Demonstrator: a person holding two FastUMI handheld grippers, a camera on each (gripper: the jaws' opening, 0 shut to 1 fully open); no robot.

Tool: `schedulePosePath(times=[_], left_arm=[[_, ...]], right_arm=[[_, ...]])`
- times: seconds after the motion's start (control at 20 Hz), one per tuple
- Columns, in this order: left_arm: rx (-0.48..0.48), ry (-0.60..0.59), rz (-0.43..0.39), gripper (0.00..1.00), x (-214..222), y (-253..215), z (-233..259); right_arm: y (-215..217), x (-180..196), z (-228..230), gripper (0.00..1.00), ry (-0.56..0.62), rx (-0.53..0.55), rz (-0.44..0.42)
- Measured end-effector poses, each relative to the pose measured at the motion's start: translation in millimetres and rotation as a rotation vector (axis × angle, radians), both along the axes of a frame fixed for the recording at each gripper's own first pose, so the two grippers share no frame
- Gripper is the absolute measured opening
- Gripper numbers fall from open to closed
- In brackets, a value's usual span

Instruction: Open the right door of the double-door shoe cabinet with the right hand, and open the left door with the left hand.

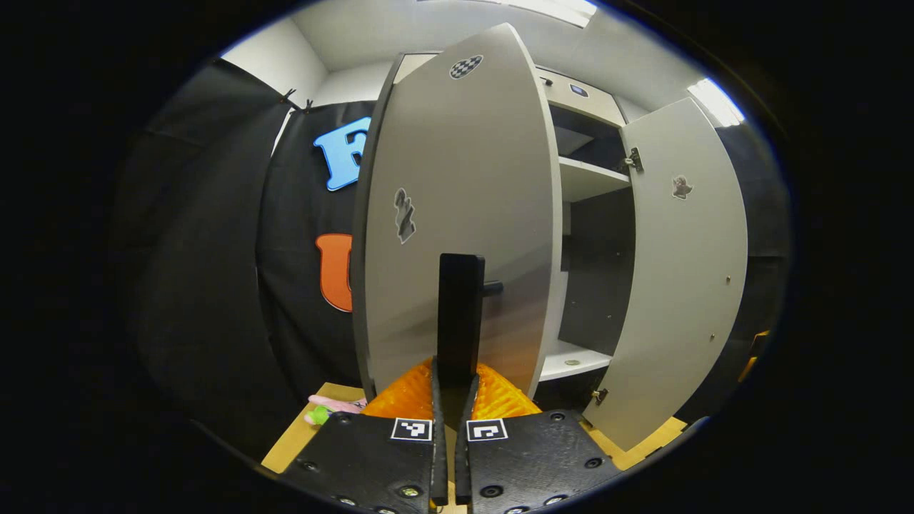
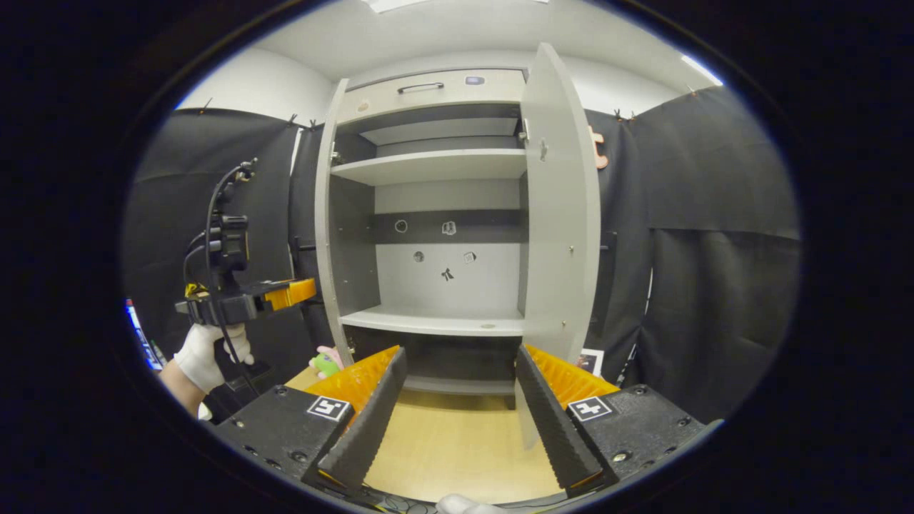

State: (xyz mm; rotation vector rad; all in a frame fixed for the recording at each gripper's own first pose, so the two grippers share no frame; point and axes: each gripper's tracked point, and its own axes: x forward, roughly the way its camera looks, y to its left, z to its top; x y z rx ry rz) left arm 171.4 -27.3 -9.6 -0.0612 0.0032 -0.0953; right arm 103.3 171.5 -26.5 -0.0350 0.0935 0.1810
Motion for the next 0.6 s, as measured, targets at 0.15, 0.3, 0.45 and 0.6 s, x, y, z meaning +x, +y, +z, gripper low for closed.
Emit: schedulePosePath(times=[0.15, 0.3, 0.45, 0.6], left_arm=[[0.000, -0.003, 0.019, 0.03, -5.0, 10.7, -1.0], [0.001, -0.004, 0.036, 0.00, -8.7, 20.2, -2.4], [-0.005, -0.005, 0.054, 0.00, -13.4, 30.8, -3.7], [0.001, -0.014, 0.070, 0.00, -15.9, 44.2, -2.7]], right_arm=[[9.2, -1.2, -3.3, 0.96, 0.006, -0.003, 0.022], [14.5, -3.7, -5.9, 0.96, 0.011, -0.001, 0.034], [19.1, -3.9, -5.5, 0.96, 0.011, -0.001, 0.040], [24.0, -4.3, -7.8, 0.96, 0.014, 0.001, 0.052]])
